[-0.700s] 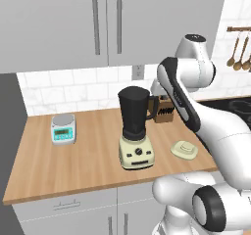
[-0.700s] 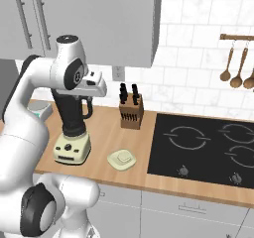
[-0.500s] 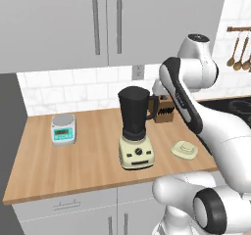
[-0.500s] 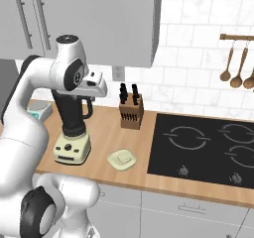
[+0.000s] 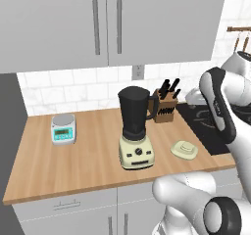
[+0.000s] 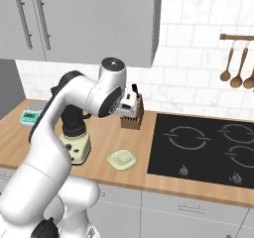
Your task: Close the lid blender by securely placing the lid on top.
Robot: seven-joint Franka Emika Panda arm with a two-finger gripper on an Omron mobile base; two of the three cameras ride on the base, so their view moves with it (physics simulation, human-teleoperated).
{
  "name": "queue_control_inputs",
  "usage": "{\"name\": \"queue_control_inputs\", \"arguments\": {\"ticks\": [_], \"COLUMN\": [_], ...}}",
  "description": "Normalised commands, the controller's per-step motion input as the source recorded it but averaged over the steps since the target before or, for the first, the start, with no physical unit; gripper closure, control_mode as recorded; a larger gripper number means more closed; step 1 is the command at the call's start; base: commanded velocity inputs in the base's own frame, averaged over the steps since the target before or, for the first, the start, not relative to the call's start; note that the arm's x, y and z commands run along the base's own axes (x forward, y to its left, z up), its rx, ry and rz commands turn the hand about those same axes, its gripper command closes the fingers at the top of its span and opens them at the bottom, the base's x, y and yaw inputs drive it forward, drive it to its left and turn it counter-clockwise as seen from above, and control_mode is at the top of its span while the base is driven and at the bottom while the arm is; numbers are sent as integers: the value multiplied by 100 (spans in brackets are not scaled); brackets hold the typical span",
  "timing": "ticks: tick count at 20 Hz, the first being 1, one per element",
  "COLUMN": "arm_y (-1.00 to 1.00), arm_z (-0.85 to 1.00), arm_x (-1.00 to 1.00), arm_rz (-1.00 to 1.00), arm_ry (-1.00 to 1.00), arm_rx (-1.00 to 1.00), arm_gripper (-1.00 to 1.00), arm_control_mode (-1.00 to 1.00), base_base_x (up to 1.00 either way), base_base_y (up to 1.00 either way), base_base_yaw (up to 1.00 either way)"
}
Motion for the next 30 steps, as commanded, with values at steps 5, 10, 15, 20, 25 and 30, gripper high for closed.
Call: {"name": "queue_control_inputs", "arguments": {"ticks": [5,10,15,20,25,30], "arm_y": [-84,-10,0,0,21,21], "arm_z": [-62,-76,-69,-58,-22,-17], "arm_x": [0,5,18,10,2,12], "arm_rz": [31,20,17,14,5,3], "arm_ry": [0,3,6,0,6,1], "arm_rx": [-10,-18,-13,-3,0,0], "arm_gripper": [-100,-100,-100,-100,-100,-100], "arm_control_mode": [-100,-100,-100,-100,-100,-100], "base_base_x": [0,0,0,0,0,0], "base_base_y": [0,0,0,0,0,0], "base_base_yaw": [0,0,0,0,0,0]}}
